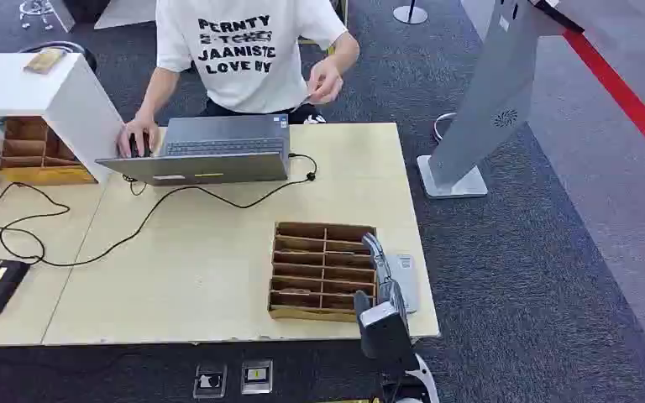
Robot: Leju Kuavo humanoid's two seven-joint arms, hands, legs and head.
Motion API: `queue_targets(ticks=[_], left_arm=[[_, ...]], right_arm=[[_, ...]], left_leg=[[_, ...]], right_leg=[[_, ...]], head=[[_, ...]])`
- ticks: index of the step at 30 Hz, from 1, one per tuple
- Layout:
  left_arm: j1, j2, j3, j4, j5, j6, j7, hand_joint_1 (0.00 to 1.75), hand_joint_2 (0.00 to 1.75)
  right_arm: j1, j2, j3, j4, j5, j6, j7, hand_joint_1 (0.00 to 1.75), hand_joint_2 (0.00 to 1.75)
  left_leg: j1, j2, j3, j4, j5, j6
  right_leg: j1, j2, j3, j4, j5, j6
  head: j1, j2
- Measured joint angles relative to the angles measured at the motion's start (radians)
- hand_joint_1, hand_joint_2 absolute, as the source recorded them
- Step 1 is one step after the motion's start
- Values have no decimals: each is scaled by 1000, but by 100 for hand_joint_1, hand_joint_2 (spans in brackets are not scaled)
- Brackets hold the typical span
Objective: Pass the card to the sensor for recognition and then transmit it.
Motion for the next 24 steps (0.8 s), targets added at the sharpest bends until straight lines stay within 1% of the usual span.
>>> queue_targets(ticks=[8, 9, 24], left_arm=[[0, 0, 0, 0, 7, 5, -4, 0, 0], [0, 0, 0, 0, 8, 5, -4, 0, 0], [0, 0, 0, 0, 12, 8, -5, 0, 0]], right_arm=[[-6, 0, 0, 0, -1, 6, 1, 0, 0], [-7, 0, 0, 0, -1, 7, 1, 0, 175], [-24, 0, 0, 0, 4, 22, 3, 0, 175]], left_leg=[[0, 0, 0, 0, 0, 0], [0, 0, 0, 0, 0, 0], [0, 0, 0, 0, 0, 0]], right_leg=[[0, 0, 0, 0, 0, 0], [0, 0, 0, 0, 0, 0], [0, 0, 0, 0, 0, 0]], head=[[0, 0], [0, 0], [0, 0]])
